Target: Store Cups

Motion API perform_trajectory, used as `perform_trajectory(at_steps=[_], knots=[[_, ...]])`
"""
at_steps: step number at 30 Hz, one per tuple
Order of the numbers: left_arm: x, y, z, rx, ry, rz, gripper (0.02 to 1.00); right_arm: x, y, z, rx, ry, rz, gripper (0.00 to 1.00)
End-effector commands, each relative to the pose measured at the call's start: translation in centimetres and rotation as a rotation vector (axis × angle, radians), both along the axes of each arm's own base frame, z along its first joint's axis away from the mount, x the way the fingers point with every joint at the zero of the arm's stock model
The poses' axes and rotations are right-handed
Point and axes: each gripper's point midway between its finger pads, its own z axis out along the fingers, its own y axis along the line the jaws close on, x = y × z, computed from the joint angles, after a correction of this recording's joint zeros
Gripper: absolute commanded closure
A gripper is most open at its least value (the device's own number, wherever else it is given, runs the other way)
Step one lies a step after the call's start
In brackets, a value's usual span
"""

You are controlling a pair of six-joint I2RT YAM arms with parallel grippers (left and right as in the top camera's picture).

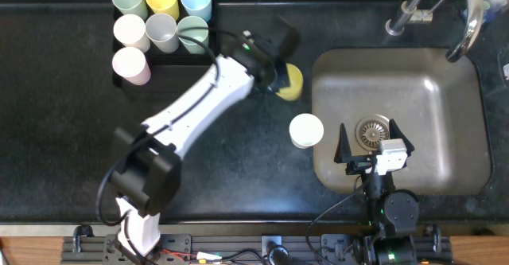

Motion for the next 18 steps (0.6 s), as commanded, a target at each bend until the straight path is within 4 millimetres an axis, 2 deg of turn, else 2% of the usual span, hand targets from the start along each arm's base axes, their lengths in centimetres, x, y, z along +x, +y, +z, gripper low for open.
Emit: perform_trajectory(at_steps=[1, 4, 6, 10, 12, 15, 18], knots=[[2.4, 5.8, 7.1, -0.029, -0.115, 0.137, 0.967, 0.0, 0.1, -0.3, 0.001, 0.0, 0.005, 0.003], [1.9, 10.4, 8.9, -0.022, -0.089, 0.24, 0.967, 0.0, 0.1, -0.3, 0.001, 0.0, 0.005, 0.005], [0.9, 13.9, 9.3, -0.005, -0.035, 0.341, 0.967, 0.0, 0.1, -0.3, 0.001, 0.0, 0.005, 0.005], [-0.9, 19.8, 9.0, 0.045, 0.073, 0.487, 0.965, 0.0, 0.1, -0.3, 0.001, 0.0, 0.005, 0.003], [-1.1, 22.2, 8.4, 0.055, 0.106, 0.555, 0.965, 0.0, 0.1, -0.3, 0.001, 0.0, 0.005, 0.003], [-1.4, 24.7, 7.1, 0.067, 0.149, 0.625, 0.958, 0.0, 0.1, -0.3, 0.001, 0.0, 0.005, 0.005], [-1.5, 26.2, 5.9, 0.066, 0.175, 0.693, 0.956, 0.0, 0.1, -0.3, 0.001, 0.0, 0.005, 0.003]])
